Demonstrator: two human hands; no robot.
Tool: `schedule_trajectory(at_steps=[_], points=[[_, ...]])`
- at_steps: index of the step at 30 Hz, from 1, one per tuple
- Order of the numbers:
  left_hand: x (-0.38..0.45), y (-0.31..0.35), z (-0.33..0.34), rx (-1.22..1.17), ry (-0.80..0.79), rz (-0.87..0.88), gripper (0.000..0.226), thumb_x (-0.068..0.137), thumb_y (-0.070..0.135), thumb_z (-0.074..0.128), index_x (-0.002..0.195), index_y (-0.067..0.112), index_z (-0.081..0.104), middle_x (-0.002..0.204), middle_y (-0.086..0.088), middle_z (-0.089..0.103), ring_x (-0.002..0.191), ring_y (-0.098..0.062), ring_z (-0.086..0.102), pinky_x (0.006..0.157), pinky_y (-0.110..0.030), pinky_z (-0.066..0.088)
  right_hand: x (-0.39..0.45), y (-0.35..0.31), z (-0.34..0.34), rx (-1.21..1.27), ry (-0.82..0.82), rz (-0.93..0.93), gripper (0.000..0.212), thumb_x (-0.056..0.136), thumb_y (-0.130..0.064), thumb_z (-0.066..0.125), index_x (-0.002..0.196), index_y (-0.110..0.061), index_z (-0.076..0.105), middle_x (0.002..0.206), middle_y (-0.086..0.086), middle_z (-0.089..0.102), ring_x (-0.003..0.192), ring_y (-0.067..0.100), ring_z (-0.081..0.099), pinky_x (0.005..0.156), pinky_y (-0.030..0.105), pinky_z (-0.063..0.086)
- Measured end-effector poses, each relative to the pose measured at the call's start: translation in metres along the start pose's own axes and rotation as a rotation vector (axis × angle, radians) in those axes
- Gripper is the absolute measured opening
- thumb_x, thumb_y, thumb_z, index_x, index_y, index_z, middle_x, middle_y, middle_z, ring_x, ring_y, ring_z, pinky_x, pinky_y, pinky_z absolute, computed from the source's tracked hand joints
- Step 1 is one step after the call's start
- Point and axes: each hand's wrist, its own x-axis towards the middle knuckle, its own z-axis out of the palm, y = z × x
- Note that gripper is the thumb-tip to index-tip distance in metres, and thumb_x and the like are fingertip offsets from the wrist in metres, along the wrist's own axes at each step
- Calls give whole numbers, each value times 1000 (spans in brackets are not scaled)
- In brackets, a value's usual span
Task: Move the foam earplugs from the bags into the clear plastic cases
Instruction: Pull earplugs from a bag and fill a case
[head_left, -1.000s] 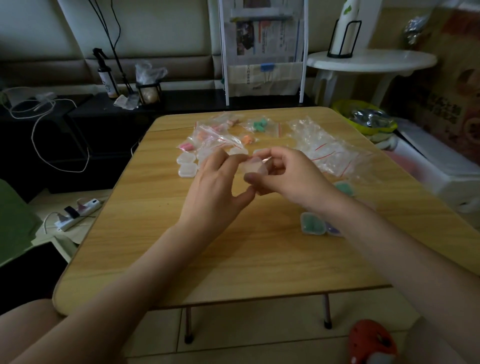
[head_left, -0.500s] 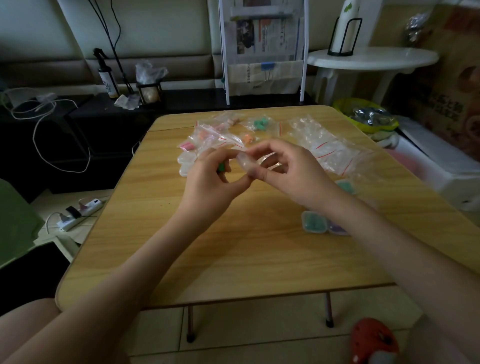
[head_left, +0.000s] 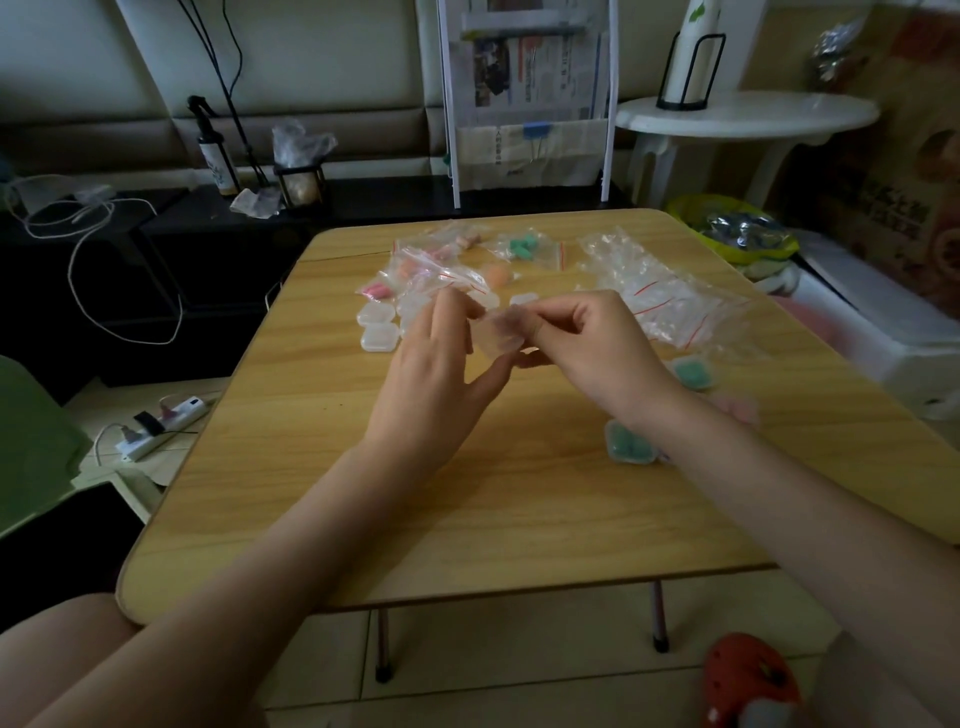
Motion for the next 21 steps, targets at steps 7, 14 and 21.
schedule_trajectory(at_steps=[7, 14, 21], points=[[0, 2, 1, 12, -58, -5, 36, 85, 28, 57, 107, 0, 53, 95, 0, 48, 82, -8, 43, 72, -19, 37, 1, 1, -1, 48, 3, 90, 28, 96, -18, 54, 92, 3, 72, 87, 19, 72, 81, 25, 71, 75, 31, 59], [-1, 0, 2, -50, -80, -39, 36, 86, 25, 62, 110, -1, 53, 100, 4, 43, 83, 0, 38, 74, -12, 33, 0, 1, 0, 130, -27, 177, 31, 99, -18, 49, 94, 6, 68, 91, 19, 70, 79, 21, 70, 76, 32, 59], [8, 10, -9, -244, -47, -184, 19, 92, 27, 52, 106, 15, 46, 82, 8, 49, 71, -8, 47, 64, -14, 40, -1, 2, 2, 330, 5, 371, 28, 100, -13, 44, 94, 5, 65, 81, 13, 69, 69, 18, 69, 70, 28, 59]])
